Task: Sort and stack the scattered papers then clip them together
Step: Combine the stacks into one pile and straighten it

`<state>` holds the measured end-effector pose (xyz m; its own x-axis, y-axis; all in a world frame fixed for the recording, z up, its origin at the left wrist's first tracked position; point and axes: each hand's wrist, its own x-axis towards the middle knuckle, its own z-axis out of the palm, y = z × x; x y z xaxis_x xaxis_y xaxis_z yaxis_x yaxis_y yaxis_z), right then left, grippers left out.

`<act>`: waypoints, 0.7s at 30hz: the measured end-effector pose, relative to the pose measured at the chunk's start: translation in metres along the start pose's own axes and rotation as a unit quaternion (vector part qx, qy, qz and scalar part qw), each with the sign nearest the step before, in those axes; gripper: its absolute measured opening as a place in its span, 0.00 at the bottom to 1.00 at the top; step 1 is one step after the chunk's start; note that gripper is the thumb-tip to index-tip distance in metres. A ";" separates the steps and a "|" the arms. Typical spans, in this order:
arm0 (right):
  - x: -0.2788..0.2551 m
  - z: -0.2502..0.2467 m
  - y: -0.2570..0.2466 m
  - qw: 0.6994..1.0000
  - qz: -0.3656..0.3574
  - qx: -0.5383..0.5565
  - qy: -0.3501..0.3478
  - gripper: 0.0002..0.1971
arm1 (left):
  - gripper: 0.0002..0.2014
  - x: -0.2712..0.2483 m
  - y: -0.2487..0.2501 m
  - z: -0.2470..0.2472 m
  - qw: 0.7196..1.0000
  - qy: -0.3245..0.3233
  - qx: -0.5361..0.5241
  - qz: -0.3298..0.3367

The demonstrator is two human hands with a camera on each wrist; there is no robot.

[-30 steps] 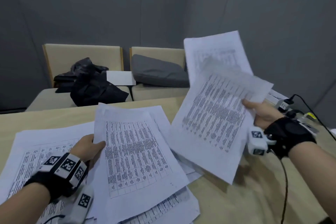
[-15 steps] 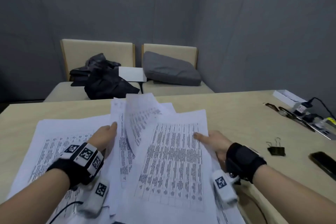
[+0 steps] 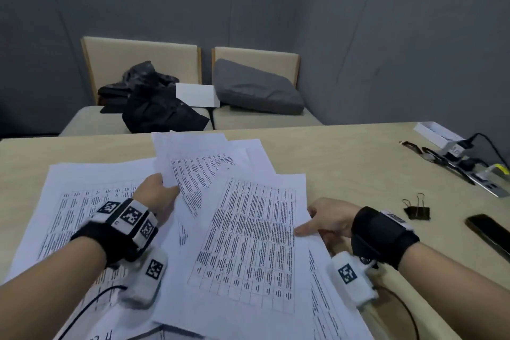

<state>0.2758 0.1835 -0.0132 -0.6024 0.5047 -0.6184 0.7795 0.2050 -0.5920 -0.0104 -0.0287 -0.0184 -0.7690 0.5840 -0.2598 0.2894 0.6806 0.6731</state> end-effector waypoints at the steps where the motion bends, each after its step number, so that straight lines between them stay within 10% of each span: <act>1: 0.002 -0.007 0.003 0.999 0.002 -0.015 0.028 0.20 | 0.14 0.002 -0.001 -0.001 1.000 -0.006 0.004 -0.002; 9: 0.008 -0.056 -0.003 0.936 -0.098 0.302 0.150 0.17 | 0.09 0.004 -0.004 -0.009 0.998 -0.059 0.027 0.011; 14: 0.018 -0.020 -0.028 0.957 -0.123 0.224 0.137 0.15 | 0.11 -0.004 0.005 -0.005 0.987 -0.133 -0.090 0.028; 18: 0.030 0.007 -0.047 0.980 -0.146 0.053 0.124 0.19 | 0.34 -0.013 0.024 0.004 0.983 -0.165 -0.076 0.010; 21: 0.035 0.011 -0.055 0.975 -0.153 0.104 0.122 0.17 | 0.25 -0.014 0.036 0.003 0.987 -0.153 -0.034 0.041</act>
<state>0.2102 0.1810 -0.0079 -0.7229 0.6356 -0.2708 0.5030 0.2155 -0.8370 0.0118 -0.0113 0.0072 -0.5330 0.7495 -0.3926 0.2967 0.6001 0.7429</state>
